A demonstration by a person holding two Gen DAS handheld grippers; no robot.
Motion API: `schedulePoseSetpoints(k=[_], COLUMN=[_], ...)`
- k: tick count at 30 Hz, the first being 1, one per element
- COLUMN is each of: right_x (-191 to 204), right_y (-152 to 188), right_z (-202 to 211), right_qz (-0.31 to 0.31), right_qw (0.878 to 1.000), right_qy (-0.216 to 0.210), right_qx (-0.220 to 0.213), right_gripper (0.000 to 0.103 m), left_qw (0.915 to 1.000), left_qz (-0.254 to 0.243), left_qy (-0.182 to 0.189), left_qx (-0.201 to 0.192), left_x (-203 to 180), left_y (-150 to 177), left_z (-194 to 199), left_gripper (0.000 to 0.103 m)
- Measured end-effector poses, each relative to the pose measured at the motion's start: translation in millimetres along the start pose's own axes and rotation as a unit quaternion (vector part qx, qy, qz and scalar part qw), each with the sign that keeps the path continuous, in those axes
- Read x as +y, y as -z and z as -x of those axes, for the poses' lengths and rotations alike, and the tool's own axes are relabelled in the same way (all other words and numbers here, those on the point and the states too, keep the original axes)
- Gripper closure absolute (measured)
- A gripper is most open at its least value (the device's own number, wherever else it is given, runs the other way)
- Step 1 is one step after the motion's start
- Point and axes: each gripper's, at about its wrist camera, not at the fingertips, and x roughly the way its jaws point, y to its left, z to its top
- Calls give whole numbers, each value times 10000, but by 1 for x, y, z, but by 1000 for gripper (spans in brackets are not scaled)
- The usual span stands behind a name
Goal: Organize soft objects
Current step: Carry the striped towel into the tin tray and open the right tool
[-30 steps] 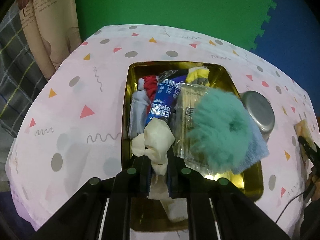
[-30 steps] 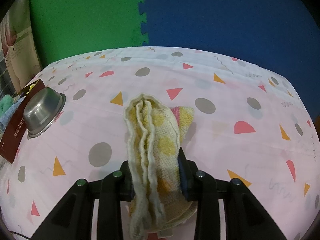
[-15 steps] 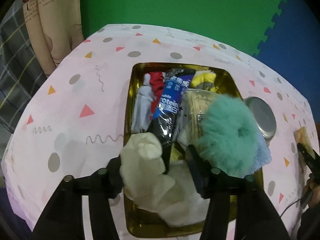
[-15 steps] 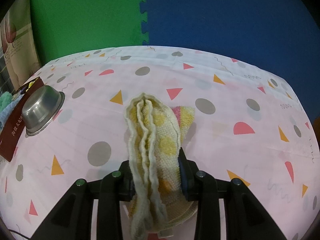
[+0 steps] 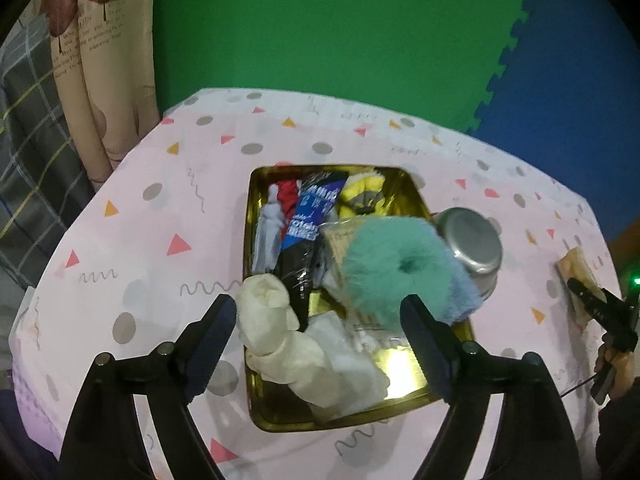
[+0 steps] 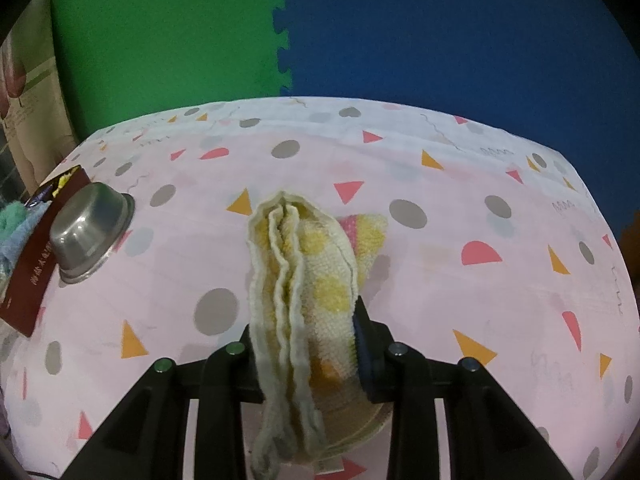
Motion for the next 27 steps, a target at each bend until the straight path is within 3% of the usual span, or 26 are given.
schedulePoseSetpoints(k=[4,8,16,22,27], right_x=[11,36,115,183,238], right_y=[-6,-15,-34,-44,-56], right_z=[17,34,57,65,67], right_qz=[-3,220,658,1012,1287], right_qw=[9998,9990,9913,9806,9703], right_qy=[-161,-337,-1117,-1666,-2041], right_qx=[-111,-186,-216,-210,-193], right_gripper=[71,71,71,71,71], left_qw=[9997,9994,9980,9937,9908], left_qz=[-9,-170,172,682,824], left_qy=[228,174,-259,-726,-1006], left_qx=[-108,-266,-556,-520,-383], left_x=[-10,-24,-16,14,33], left_y=[3,7,12,20,31], left_z=[9,16,27,27,25], left_gripper=[21,20,17,17,17])
